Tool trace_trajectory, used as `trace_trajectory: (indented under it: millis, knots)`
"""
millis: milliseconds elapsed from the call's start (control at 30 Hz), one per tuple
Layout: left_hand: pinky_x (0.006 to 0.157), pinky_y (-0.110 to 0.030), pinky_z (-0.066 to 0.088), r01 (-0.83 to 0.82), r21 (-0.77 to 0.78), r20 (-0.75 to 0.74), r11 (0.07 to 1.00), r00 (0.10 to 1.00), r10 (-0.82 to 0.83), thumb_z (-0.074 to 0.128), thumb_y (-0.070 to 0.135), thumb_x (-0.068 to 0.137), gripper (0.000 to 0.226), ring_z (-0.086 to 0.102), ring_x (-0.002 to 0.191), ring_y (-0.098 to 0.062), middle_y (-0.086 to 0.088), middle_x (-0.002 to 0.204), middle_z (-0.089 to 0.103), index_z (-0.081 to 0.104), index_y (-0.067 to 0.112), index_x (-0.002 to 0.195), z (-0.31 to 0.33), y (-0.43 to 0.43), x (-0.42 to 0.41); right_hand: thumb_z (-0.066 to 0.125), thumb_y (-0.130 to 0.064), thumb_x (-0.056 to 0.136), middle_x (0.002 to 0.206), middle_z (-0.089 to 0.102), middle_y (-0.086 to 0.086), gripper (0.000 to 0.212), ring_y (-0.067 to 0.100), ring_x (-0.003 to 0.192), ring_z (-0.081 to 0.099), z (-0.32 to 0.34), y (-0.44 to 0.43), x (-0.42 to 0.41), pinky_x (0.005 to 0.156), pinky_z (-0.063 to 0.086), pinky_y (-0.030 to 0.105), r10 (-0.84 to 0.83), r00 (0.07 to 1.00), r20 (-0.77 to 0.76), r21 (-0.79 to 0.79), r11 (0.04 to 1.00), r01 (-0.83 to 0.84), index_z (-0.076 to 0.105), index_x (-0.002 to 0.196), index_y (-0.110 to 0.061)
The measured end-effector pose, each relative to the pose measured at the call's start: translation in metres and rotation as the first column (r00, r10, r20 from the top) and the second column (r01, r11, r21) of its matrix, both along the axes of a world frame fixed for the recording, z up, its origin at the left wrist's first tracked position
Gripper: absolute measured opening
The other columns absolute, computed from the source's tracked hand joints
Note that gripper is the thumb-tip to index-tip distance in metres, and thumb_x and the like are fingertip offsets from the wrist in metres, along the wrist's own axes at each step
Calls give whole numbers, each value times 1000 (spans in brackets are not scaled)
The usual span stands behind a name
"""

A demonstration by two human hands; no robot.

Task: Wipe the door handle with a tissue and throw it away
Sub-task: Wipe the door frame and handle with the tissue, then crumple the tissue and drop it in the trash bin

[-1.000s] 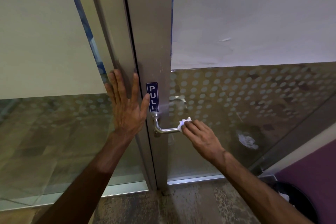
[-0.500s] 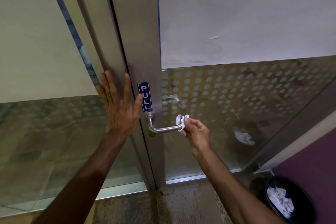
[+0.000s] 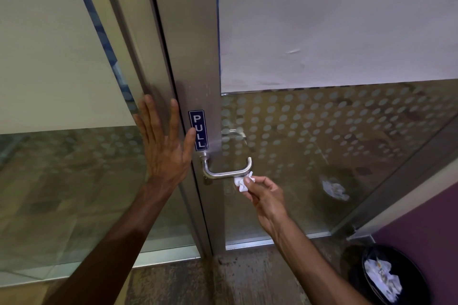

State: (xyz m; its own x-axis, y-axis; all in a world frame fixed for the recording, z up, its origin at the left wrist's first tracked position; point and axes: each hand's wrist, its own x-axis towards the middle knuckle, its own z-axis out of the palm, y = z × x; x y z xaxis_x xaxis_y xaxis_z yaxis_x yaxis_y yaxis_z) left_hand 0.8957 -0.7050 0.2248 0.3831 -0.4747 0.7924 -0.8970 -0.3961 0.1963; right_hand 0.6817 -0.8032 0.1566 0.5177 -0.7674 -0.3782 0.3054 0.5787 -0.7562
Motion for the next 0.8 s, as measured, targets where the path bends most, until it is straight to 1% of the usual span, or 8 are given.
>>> trace_trajectory:
  millis: [133,233,300,367,433,533,600,800]
  knots:
    - [132,-51,10,153,-59,-180,986,970,-161,49,28,107,58,-2,161,-28,-25,170,2,33,3,157,8,16,-31,73,-3,88,86,74,15,15,17,69,70,15,5,-21,60,55,24,112,992,-58,-105,988,-117,68,101,0]
    - [126,-19,22,222,-99,-363,970,900,-243,46,31,107,47,24,157,-13,-16,168,27,52,6,147,1,34,-72,71,-3,88,83,74,9,7,16,68,68,27,6,-35,65,54,26,161,986,-42,-171,971,-166,71,95,-3]
    - [116,-18,37,292,-81,-536,953,793,-288,45,43,103,51,50,139,-12,-9,153,52,60,10,139,-8,43,-96,69,1,88,79,73,6,7,13,66,67,33,6,-43,62,54,24,191,981,-36,-198,961,-195,72,92,-4]
    - [101,-14,47,355,-107,-784,929,545,-298,49,58,92,56,63,122,-6,1,138,65,66,22,131,-18,46,-115,68,4,88,79,72,7,11,12,66,67,37,4,-51,60,53,22,235,971,-53,-242,940,-241,72,96,-2]
    - [100,-22,52,363,-202,-942,910,183,-282,60,60,84,50,68,119,-10,5,127,73,68,31,124,-26,44,-127,69,8,87,81,70,9,17,12,68,68,38,2,-58,60,53,22,267,960,-90,-311,908,-282,71,102,2]
    - [80,-19,56,350,-276,-961,895,-130,-245,63,25,100,19,75,97,-6,9,102,81,69,22,118,-32,39,-145,69,13,86,82,69,10,20,11,68,66,39,-2,-70,63,54,21,297,941,-162,-425,839,-338,69,105,7]
    - [70,-17,57,317,-297,-949,901,-202,-242,57,12,99,19,75,80,-7,4,90,81,71,17,111,-31,36,-157,70,15,85,80,68,11,19,11,68,63,39,-3,-77,65,52,19,296,927,-233,-487,789,-374,67,102,8]
    - [61,-17,59,264,-207,-975,942,-130,-178,63,-2,96,16,72,62,-10,-2,73,79,73,8,88,-38,31,-186,78,1,81,81,70,-5,14,10,74,63,36,-4,-99,70,50,21,114,875,-471,-706,545,-451,74,86,-12]
